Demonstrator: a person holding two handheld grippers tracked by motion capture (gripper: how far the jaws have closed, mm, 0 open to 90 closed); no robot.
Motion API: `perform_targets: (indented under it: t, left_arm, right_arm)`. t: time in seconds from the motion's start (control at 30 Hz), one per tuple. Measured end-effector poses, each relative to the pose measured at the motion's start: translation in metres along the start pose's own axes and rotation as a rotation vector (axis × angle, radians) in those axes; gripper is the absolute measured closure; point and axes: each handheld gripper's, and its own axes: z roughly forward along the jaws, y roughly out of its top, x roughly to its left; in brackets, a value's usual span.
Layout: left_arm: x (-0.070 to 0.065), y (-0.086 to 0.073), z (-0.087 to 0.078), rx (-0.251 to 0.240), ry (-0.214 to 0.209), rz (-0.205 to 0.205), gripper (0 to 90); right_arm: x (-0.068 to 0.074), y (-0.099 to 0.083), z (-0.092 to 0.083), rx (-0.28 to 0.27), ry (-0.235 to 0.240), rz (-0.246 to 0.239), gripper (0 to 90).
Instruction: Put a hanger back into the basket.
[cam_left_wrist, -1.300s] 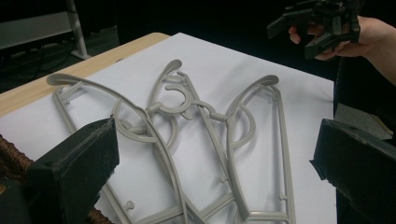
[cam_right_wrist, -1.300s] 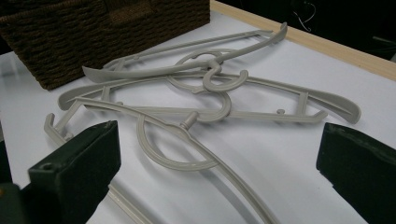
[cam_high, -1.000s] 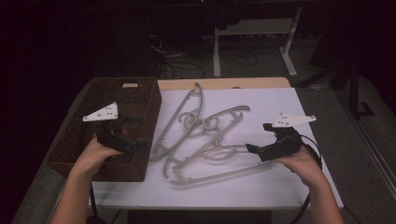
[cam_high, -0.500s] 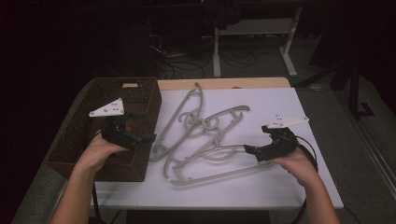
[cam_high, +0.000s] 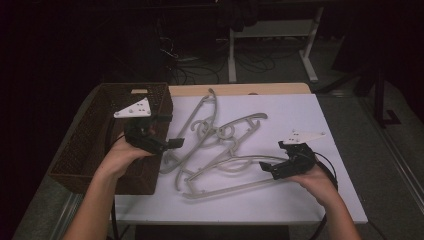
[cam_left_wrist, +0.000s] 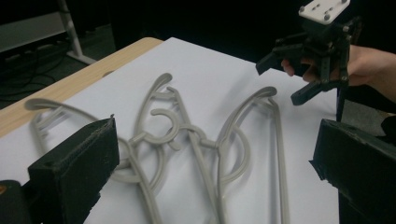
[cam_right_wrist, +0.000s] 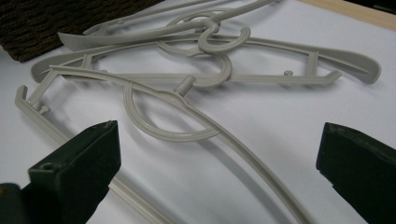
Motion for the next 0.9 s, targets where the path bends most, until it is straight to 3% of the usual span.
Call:
perform_targets:
  t: [0.27, 0.43, 0.57, 0.6, 0.7, 0.77, 0.9]
  left_arm:
    - [-0.012, 0.007, 0.030, -0.006, -0.006, 0.003, 0.1]
    - [-0.016, 0.006, 0.054, 0.014, -0.011, -0.001, 0.1]
    - [-0.010, -0.005, 0.074, 0.051, 0.052, -0.037, 4.6]
    - [-0.010, -0.005, 0.074, 0.051, 0.052, -0.037, 5.1]
    - [-0.006, -0.016, 0.092, 0.108, 0.121, -0.045, 6.8]
    - [-0.004, -0.019, 0.096, 0.120, 0.135, -0.047, 10.1]
    - [0.006, -0.032, 0.109, 0.144, 0.183, -0.095, 14.8]
  right_arm:
    - [0.000, -0.007, 0.001, 0.010, 0.004, -0.002, 0.0]
    - [-0.001, -0.009, 0.000, 0.009, 0.003, -0.002, 0.0]
    - [-0.003, -0.010, -0.002, 0.010, 0.004, 0.001, 0.0]
    - [-0.003, -0.010, -0.002, 0.010, 0.004, 0.001, 0.0]
    - [-0.004, -0.010, -0.002, 0.009, 0.007, 0.003, 0.0]
    - [-0.004, -0.010, -0.001, 0.010, 0.007, 0.000, 0.0]
    - [-0.003, -0.011, 0.000, 0.015, 0.010, -0.002, 0.0]
